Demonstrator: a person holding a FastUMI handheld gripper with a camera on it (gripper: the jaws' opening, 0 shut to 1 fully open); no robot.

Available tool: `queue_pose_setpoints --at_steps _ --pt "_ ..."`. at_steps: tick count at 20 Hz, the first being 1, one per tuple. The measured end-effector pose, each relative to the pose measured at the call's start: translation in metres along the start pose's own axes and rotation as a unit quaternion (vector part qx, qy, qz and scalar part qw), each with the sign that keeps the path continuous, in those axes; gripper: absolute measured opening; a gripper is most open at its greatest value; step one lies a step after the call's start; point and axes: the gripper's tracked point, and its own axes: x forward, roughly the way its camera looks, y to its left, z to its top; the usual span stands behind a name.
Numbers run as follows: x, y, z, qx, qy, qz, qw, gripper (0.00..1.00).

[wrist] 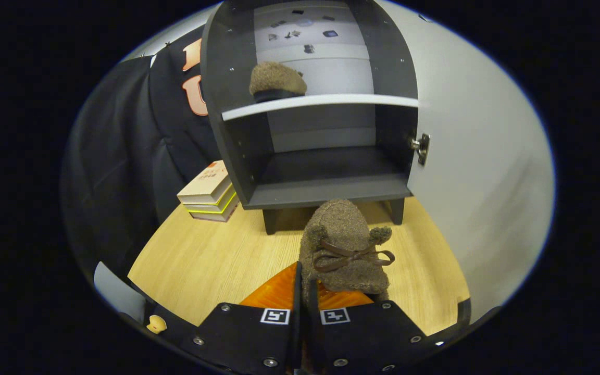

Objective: Open the shoe cabinet door, grab the shoes and put them into the shoe cabinet, then close the shoe cabinet door.

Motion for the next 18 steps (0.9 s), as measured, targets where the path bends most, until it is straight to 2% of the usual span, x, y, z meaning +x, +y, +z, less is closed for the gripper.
queue_pose_setpoints --at_steps 6,18 --pt "-0.024 0.004 0.093 -0.024 -0.060 -0.004 0.998 0.07" --pt "-0.013 -0.026 0.244 -0.082 -0.124 -0.046 0.988 0.07"
